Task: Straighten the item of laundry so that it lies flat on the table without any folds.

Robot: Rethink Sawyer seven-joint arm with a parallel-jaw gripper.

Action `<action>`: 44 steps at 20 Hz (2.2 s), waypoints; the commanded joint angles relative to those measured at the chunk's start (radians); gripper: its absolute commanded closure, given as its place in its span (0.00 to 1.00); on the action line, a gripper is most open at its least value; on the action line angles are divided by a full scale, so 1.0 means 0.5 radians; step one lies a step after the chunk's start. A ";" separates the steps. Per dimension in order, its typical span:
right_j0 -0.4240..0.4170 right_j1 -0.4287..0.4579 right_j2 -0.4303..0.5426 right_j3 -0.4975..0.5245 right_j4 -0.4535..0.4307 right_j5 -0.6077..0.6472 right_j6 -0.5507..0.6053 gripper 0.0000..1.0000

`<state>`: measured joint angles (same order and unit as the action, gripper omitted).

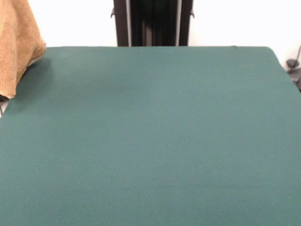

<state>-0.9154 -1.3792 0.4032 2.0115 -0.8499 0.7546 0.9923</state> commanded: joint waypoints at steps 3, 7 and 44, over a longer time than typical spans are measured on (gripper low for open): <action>-0.272 -0.054 0.167 0.227 0.713 -0.077 -0.461 1.00; -0.127 0.007 0.154 0.250 0.519 -0.102 -0.198 1.00; 1.700 1.500 -0.949 -0.552 -0.470 -0.601 2.164 1.00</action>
<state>-0.2024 -0.7924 0.0309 1.8612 -1.0275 0.5413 1.6009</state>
